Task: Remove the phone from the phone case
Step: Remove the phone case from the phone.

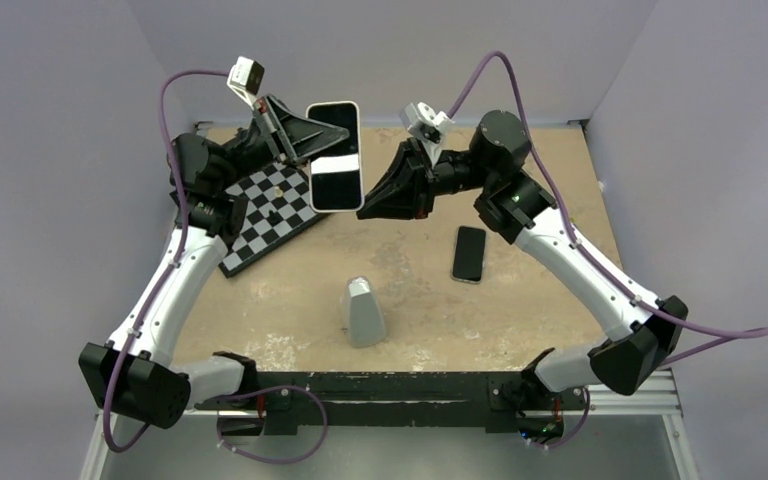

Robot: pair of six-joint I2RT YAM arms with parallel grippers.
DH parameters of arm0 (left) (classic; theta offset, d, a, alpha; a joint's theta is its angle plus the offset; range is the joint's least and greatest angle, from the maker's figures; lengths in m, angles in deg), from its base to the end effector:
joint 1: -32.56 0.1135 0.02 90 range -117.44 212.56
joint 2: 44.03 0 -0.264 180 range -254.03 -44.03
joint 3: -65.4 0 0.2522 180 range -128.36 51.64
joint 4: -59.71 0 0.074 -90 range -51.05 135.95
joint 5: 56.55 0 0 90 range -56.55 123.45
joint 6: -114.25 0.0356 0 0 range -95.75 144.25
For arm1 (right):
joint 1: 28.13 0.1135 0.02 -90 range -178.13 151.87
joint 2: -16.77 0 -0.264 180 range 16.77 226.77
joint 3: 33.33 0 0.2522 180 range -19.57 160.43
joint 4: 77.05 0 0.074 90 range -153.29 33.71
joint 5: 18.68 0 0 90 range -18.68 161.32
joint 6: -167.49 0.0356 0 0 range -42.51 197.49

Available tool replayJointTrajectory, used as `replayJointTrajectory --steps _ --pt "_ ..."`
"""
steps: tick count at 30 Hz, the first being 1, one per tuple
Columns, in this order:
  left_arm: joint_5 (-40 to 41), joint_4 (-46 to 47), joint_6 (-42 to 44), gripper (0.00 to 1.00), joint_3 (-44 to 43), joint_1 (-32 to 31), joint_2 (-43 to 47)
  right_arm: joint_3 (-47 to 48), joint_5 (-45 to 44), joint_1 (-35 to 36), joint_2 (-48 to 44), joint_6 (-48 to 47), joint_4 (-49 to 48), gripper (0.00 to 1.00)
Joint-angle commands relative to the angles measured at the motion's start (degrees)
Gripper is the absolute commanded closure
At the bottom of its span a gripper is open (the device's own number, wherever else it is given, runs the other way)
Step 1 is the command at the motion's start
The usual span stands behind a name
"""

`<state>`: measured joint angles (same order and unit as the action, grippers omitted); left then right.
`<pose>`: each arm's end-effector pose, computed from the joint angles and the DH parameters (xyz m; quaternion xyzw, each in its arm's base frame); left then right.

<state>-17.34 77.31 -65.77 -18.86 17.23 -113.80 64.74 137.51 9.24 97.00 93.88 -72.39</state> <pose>0.2383 -0.0939 0.4756 0.0330 0.5753 -0.7545 0.3142 0.2197 0.2088 0.4711 -0.5155 0.4339 0.5994 0.4322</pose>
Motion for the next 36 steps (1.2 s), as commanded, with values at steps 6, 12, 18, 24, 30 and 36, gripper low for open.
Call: replayJointTrajectory --steps 6,12,18,24,30,36 --pt "11.4 -26.8 30.3 1.00 -4.3 -2.7 7.2 0.6 -28.3 -0.4 -1.9 -0.3 10.5 0.25" --pt "22.8 -24.3 33.2 1.00 2.8 -2.5 12.9 -0.6 -29.7 -0.7 -3.0 5.6 12.3 0.17" --pt "19.1 -15.7 26.7 1.00 4.4 -2.5 10.6 -8.1 -29.4 -3.2 -6.7 16.0 0.8 0.02" --pt "19.3 -12.2 24.7 1.00 7.0 -2.5 11.1 -9.7 -24.4 -3.8 -6.1 19.6 -4.3 0.05" --pt "20.4 -5.1 19.5 1.00 12.1 -2.5 12.1 -15.9 -20.4 -4.1 -6.9 33.3 -21.4 0.17" --pt "19.9 -4.1 18.5 1.00 12.1 -2.5 11.6 -19.6 -15.8 -4.6 -3.4 47.4 -38.6 0.27"
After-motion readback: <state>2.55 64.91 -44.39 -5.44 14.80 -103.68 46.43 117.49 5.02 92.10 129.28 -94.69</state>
